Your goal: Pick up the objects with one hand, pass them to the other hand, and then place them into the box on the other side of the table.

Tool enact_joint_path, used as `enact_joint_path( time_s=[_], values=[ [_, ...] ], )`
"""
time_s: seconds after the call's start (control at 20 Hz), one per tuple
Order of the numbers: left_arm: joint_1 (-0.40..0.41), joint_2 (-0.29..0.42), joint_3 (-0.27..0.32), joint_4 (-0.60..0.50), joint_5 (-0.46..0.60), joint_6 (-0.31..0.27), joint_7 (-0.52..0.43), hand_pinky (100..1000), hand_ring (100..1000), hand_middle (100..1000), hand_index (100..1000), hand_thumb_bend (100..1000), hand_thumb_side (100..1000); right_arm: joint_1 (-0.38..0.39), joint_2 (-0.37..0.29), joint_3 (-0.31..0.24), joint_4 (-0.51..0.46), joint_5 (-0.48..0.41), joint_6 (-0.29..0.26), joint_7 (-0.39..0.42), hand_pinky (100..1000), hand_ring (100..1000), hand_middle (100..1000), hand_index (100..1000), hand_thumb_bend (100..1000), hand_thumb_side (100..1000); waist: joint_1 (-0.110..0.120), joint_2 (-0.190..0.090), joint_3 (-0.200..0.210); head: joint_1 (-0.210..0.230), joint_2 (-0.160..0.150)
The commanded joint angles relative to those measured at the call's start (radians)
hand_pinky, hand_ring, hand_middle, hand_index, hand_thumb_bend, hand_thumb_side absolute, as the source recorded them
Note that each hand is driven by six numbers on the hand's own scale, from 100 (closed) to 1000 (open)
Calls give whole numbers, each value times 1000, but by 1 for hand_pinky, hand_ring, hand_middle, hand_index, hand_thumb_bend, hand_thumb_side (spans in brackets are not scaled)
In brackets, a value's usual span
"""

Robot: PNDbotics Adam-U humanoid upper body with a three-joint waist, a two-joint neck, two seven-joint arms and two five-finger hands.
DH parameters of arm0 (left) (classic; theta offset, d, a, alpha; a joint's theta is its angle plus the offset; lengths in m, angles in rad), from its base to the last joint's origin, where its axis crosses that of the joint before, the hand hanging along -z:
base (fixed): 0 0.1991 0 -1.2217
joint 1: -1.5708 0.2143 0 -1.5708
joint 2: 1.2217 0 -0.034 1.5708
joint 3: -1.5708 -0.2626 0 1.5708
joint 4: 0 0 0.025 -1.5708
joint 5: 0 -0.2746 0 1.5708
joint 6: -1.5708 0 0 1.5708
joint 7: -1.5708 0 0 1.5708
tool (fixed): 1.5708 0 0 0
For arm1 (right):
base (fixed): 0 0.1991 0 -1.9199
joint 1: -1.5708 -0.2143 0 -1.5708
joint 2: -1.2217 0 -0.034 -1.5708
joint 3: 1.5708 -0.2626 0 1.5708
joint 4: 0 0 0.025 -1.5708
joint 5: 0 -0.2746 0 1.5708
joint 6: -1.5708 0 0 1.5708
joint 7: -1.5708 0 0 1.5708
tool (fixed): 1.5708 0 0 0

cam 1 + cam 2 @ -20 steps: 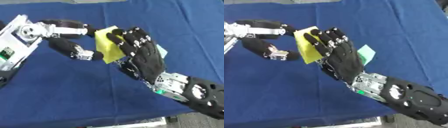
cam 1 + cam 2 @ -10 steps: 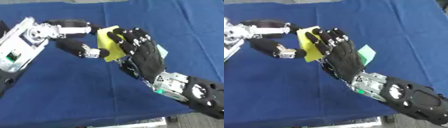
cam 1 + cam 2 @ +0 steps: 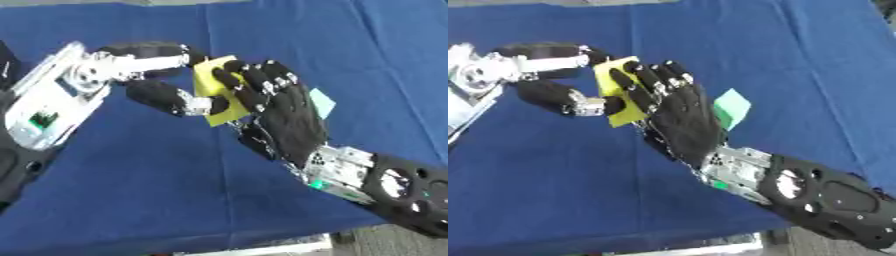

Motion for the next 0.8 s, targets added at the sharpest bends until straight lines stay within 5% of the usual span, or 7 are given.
enact_joint_path(
  time_s=[0.05,0.35,0.6,0.7,0.8],
  values=[
    [-19,-8,13,-1,-5,17,36,1000,1000,721,931,296,811,-5,-1,12,-17,3,171,-208,459,475,462,558,221,100,0,-15,-2,-3,6],
    [-16,-12,9,11,-1,49,79,1000,1000,582,849,100,633,-6,1,11,-17,-2,155,-216,464,481,468,565,225,100,1,-14,-3,-2,6],
    [-16,-12,6,7,27,74,58,955,1000,410,677,100,221,-9,4,7,-17,-4,141,-216,505,505,492,586,263,100,1,-14,-3,1,6],
    [-17,-12,6,5,44,84,44,926,1000,360,623,100,220,-10,6,6,-17,-8,130,-216,511,509,496,590,293,100,0,-14,-3,2,6],
    [-17,-12,9,1,62,93,41,905,1000,298,545,100,291,-10,6,4,-17,-8,120,-216,574,550,527,613,417,100,0,-15,-4,2,6]
  ],
)
